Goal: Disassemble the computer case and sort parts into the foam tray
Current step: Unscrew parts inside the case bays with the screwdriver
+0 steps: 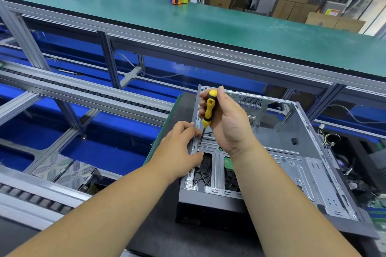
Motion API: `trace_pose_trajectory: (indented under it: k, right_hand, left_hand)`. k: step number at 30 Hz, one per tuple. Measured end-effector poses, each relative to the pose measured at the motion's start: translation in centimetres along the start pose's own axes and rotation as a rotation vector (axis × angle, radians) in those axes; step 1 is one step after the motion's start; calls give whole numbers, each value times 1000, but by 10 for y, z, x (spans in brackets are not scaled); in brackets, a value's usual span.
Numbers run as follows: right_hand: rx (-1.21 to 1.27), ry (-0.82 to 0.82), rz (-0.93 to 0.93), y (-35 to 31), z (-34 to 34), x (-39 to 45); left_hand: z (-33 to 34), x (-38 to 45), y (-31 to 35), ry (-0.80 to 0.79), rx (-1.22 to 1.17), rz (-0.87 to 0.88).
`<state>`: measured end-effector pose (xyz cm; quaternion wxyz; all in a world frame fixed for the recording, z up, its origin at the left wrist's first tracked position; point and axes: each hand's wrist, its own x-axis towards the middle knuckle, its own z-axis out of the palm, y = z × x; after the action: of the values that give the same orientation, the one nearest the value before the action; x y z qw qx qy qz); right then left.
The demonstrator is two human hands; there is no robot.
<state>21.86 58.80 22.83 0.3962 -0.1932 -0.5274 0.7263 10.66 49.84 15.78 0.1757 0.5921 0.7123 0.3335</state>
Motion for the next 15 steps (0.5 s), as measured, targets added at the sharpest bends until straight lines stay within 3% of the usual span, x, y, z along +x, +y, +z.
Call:
trace_pose_trajectory:
  k: [15]
  right_hand:
    - [-1,1,-22,-3,-1,-2]
  left_hand:
    - [0,0,1,8,-7,10]
